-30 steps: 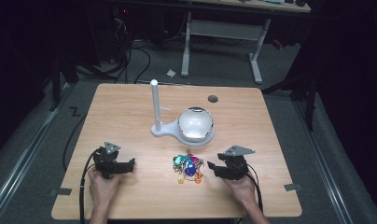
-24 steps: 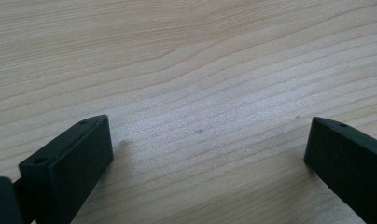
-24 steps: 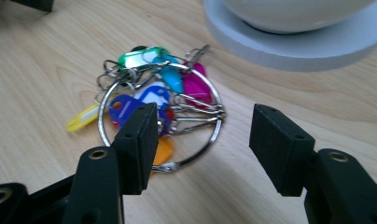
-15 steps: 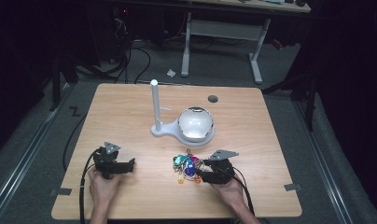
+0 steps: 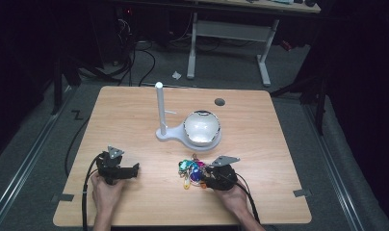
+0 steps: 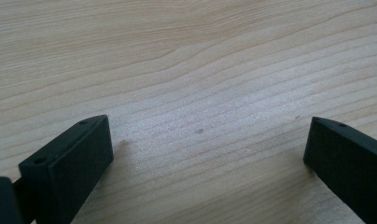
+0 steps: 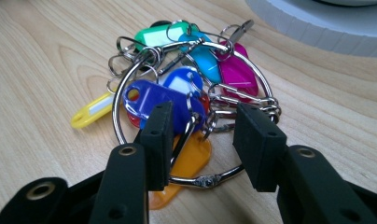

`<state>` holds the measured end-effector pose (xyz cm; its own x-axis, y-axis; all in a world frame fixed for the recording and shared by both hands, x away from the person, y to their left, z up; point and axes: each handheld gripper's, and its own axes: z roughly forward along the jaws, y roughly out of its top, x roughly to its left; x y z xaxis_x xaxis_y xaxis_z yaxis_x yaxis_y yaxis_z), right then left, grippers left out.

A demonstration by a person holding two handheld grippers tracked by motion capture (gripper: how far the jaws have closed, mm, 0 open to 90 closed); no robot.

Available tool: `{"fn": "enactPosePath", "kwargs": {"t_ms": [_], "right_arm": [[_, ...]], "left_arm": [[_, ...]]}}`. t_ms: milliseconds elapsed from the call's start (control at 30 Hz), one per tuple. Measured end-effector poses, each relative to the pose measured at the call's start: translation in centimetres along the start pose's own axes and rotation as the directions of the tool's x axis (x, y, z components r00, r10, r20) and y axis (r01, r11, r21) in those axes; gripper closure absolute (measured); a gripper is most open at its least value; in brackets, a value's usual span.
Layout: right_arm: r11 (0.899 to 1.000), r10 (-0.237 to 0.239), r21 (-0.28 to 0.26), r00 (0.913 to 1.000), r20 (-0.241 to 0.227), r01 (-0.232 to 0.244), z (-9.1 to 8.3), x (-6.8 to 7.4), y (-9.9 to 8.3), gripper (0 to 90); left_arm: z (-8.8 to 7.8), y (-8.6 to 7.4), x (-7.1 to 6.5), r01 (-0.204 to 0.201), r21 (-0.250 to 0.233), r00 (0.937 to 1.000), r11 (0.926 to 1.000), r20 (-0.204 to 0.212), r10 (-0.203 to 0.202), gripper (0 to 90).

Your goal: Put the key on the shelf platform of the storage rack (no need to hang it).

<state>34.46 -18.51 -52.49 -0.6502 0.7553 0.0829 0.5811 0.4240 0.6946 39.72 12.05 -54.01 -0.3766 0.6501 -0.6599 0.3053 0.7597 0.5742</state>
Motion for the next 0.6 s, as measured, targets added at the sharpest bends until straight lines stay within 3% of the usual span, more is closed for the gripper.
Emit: {"fn": "enactPosePath", "kwargs": {"t_ms": [300, 367, 600], "right_arm": [[0.999, -0.04, -0.004, 0.9992, 0.0, 0.04, 0.09, 0.1, 0.14, 74.4], [0.999, -0.051, -0.006, 0.9986, 0.011, 0.051, 0.07, 0.01, 0.24, 81.9], [0.996, -0.094, -0.006, 0.9953, 0.025, 0.094, -0.09, 0.16, 0.19, 84.3]], "left_arm": [[0.01, 0.02, -0.01, 0.003, -0.002, 1.0, 1.0, -0.003, -0.003, 1.6], [0.01, 0.01, -0.02, 0.005, -0.001, 1.0, 1.0, -0.003, -0.005, 1.6], [0.01, 0.04, -0.02, 0.007, -0.003, 1.0, 1.0, -0.004, -0.007, 1.9]]}}
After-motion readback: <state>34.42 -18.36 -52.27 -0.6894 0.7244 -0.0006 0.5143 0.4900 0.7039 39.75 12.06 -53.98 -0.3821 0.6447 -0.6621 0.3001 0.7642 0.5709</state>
